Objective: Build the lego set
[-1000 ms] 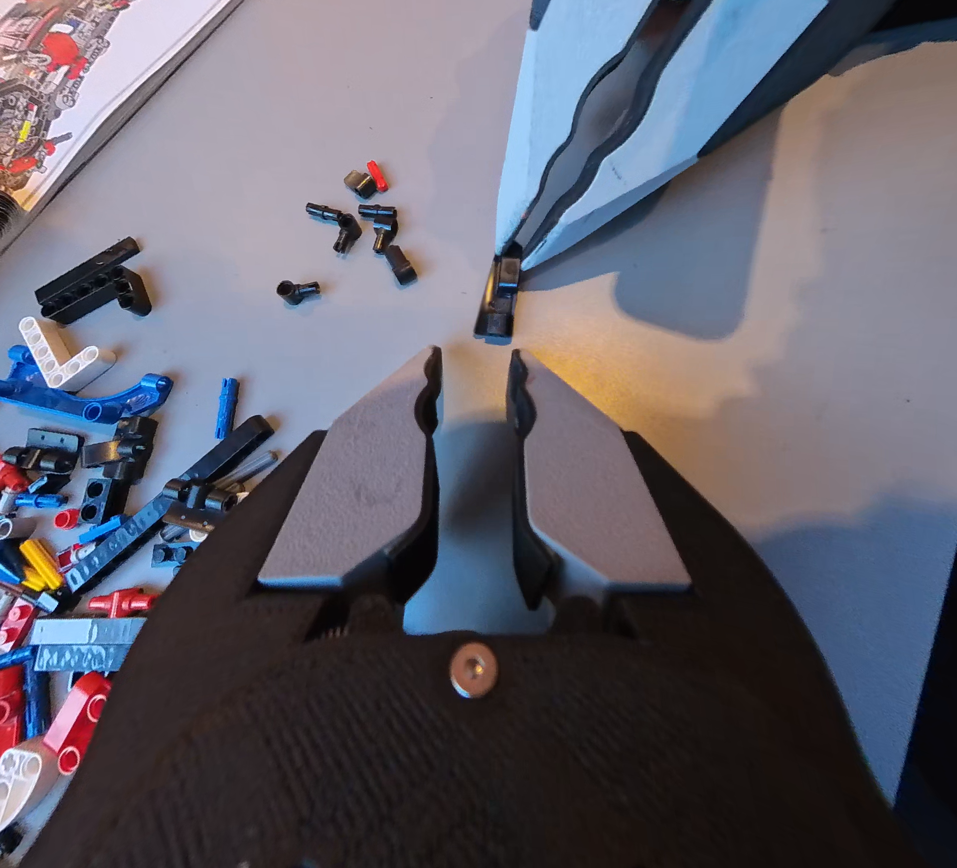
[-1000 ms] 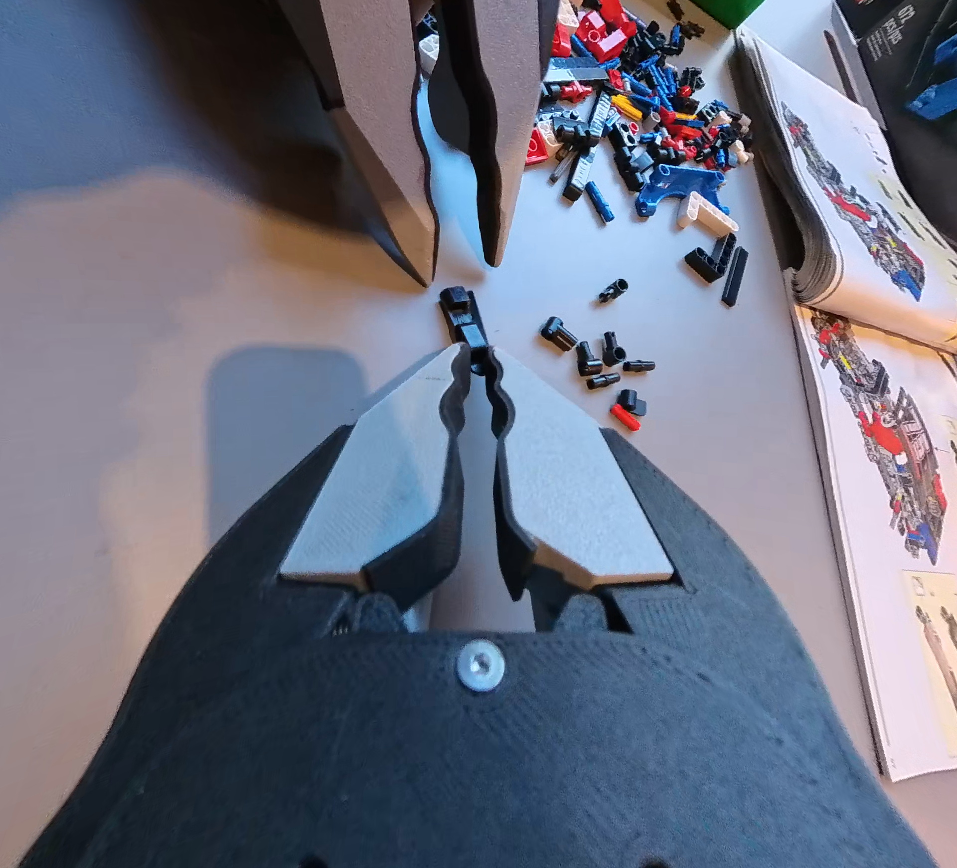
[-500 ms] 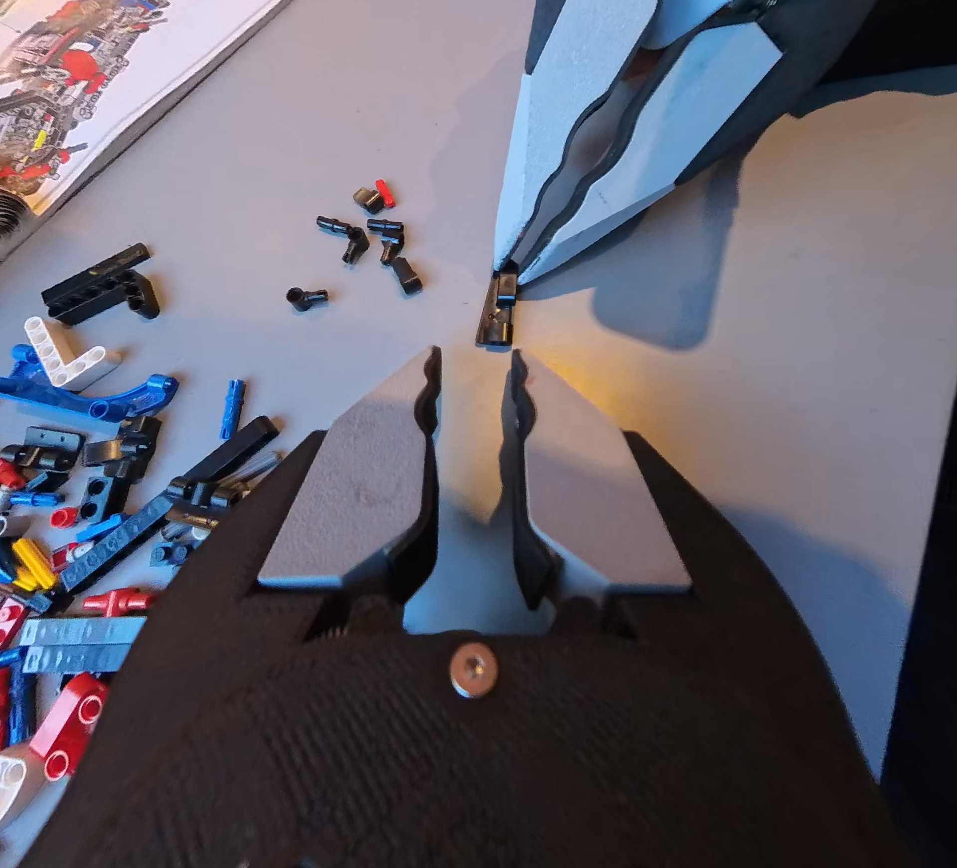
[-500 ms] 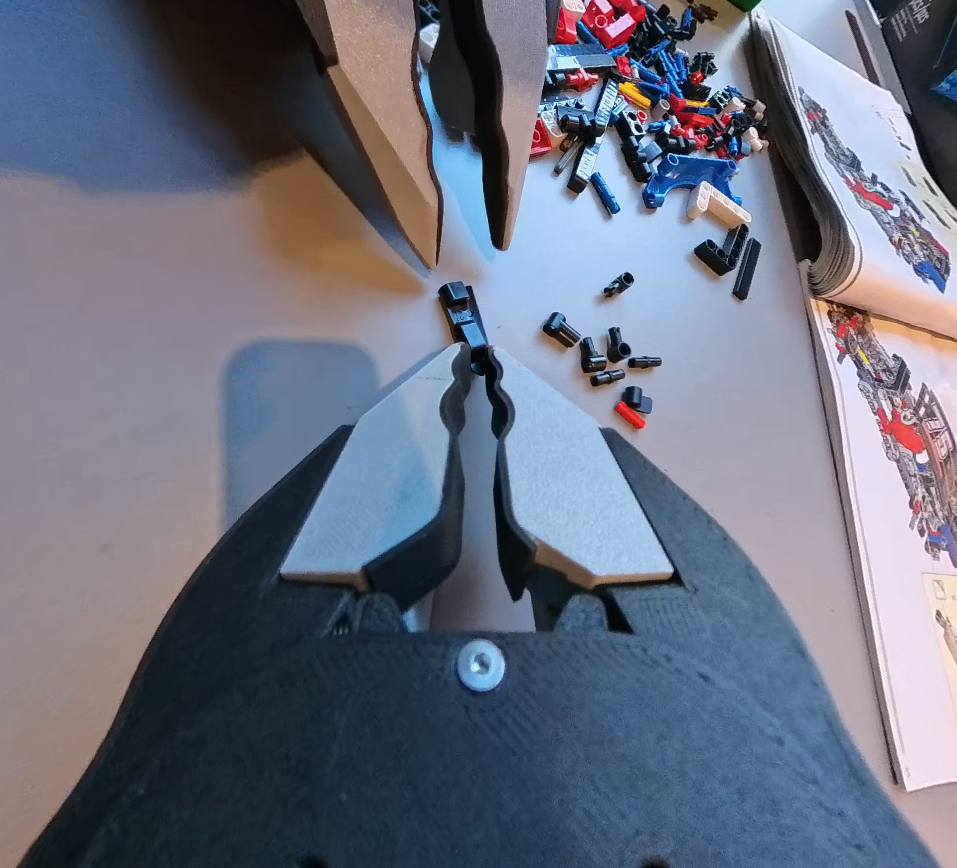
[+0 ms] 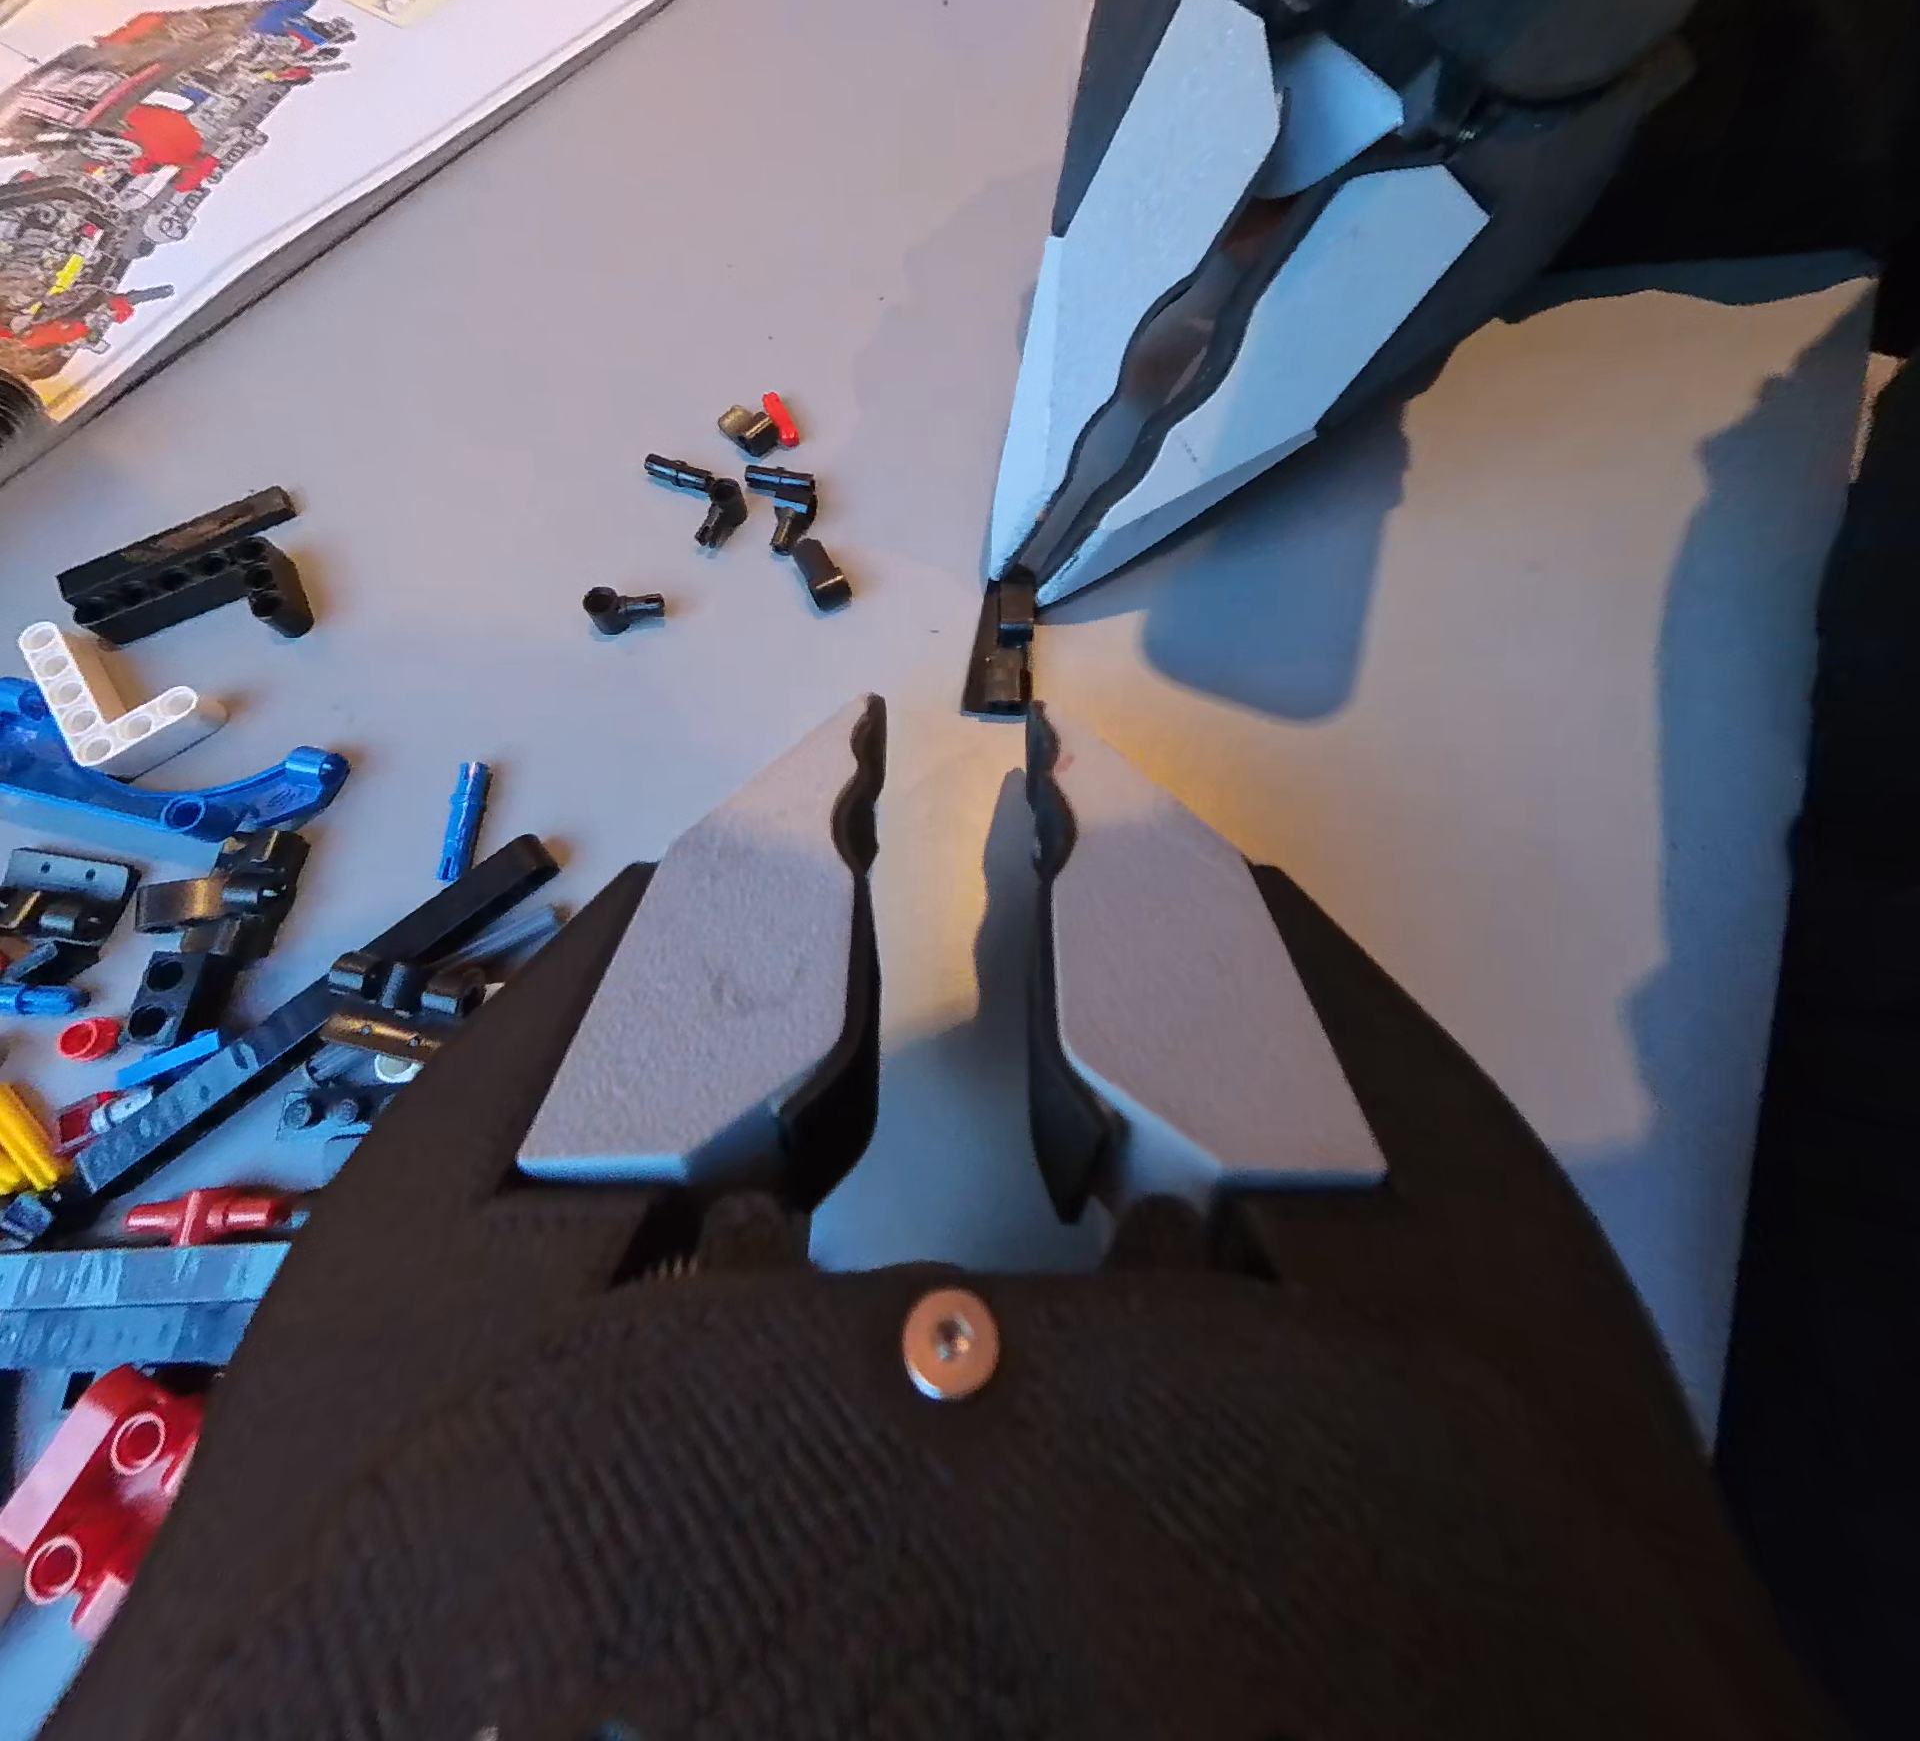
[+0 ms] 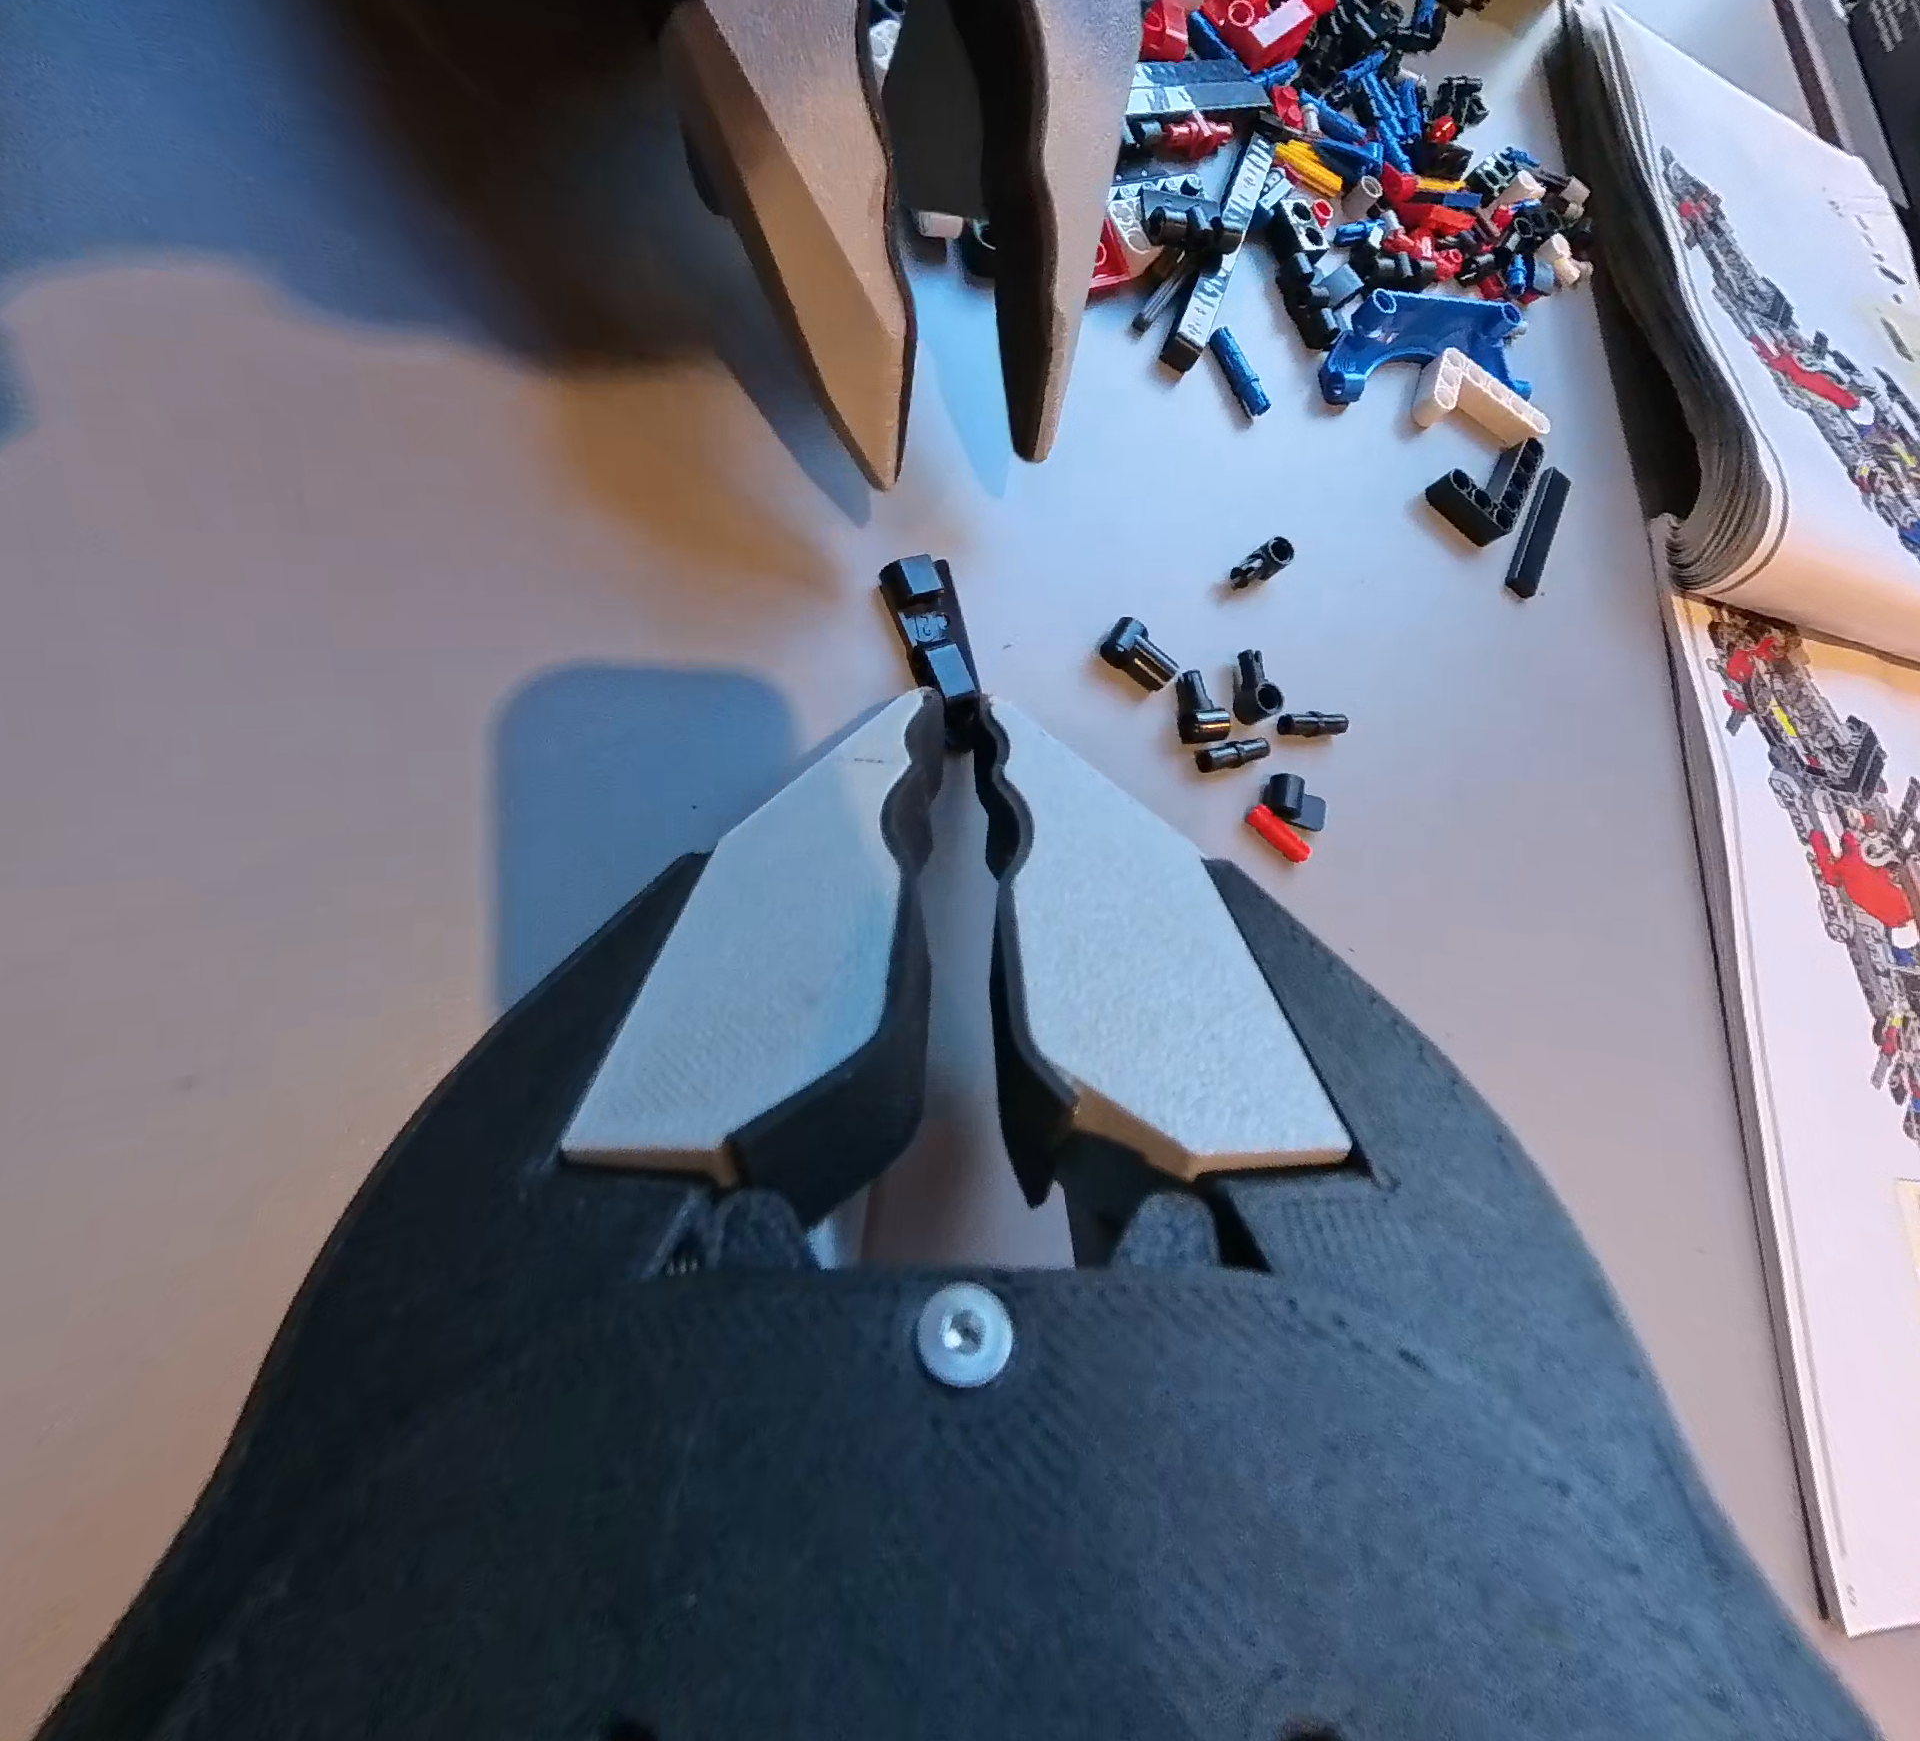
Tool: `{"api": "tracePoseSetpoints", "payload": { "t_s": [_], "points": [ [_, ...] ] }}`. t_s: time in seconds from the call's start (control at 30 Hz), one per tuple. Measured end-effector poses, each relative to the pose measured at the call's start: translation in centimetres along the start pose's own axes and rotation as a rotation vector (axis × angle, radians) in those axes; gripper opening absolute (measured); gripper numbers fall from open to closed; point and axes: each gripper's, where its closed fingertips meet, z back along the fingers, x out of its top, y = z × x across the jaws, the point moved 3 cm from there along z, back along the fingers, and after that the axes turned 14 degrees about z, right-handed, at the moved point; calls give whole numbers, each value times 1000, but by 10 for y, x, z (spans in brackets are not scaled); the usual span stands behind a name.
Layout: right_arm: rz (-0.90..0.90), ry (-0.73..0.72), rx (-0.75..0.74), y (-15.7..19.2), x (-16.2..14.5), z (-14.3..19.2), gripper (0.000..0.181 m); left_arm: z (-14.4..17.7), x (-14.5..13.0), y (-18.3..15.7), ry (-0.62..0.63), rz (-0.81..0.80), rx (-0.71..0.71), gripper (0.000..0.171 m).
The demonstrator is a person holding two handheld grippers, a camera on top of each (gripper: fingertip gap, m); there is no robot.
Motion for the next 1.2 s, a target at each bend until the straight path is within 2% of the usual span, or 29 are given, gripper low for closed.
{"api": "tracePoseSetpoints", "payload": {
  "t_s": [0.43,0.57,0.7,0.83,1.03,1.2],
  "points": [
    [-23,-68,-10,-3,5,9,7,2,2,2,-21,21,-6,24],
    [-88,-152,-39,-10,10,23,14,3,2,2,-26,23,-5,24],
    [-153,-210,-103,-26,7,40,13,2,2,2,-15,26,-7,24],
    [-192,-213,-105,-30,4,41,11,2,2,2,-15,36,-13,24],
    [-133,-152,-83,-21,2,29,10,2,2,2,-19,36,-15,23],
    [-136,-174,-106,-24,5,31,7,4,4,3,-35,48,-24,23]
  ]
}}
